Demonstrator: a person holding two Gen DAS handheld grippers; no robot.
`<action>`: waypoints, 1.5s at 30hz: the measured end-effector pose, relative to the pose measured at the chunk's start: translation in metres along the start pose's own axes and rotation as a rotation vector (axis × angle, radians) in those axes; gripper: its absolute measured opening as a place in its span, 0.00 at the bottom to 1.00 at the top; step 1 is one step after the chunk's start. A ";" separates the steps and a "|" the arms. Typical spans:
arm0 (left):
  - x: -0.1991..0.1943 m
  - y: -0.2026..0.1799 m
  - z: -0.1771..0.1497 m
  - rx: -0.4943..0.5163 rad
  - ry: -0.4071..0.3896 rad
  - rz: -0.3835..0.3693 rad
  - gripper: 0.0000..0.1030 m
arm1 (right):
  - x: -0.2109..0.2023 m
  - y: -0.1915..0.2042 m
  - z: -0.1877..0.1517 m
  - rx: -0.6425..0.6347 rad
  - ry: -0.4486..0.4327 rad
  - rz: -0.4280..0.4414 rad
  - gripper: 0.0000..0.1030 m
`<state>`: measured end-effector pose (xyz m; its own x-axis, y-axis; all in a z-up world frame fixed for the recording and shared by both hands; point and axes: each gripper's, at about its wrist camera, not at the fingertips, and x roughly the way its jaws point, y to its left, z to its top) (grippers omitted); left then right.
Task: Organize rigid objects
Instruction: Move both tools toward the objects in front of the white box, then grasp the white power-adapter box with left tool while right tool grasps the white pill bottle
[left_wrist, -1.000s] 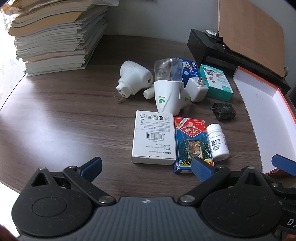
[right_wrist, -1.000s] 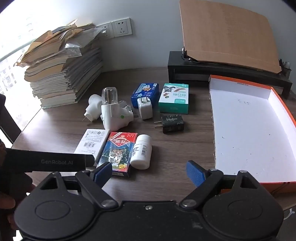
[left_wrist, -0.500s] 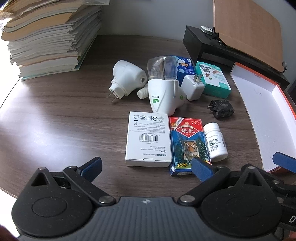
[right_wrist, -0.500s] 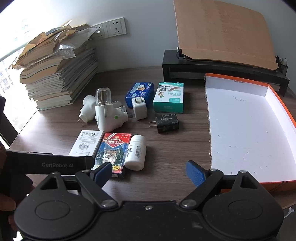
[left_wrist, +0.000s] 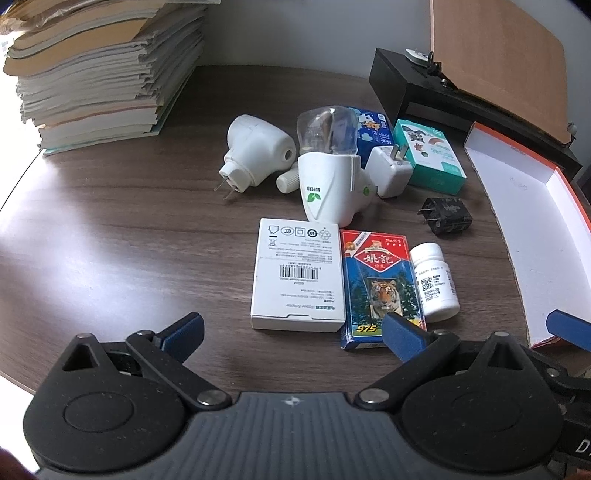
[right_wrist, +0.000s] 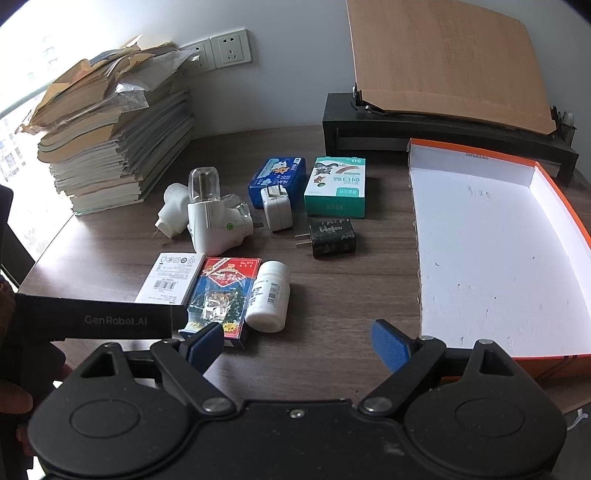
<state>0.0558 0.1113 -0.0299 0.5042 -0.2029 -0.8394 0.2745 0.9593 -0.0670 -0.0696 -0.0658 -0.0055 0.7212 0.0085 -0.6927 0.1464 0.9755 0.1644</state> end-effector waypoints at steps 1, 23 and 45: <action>0.001 0.001 0.000 -0.001 0.002 -0.001 1.00 | 0.000 0.000 0.000 0.003 0.003 0.001 0.99; 0.015 0.003 0.008 0.001 0.016 -0.007 1.00 | 0.011 0.002 0.001 0.017 0.015 -0.012 0.99; 0.035 0.012 0.019 -0.021 -0.005 -0.021 1.00 | 0.021 -0.007 0.004 0.045 0.022 -0.021 0.99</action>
<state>0.0926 0.1116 -0.0502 0.5022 -0.2242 -0.8352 0.2679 0.9586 -0.0963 -0.0527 -0.0737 -0.0181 0.7024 -0.0062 -0.7117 0.1915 0.9647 0.1807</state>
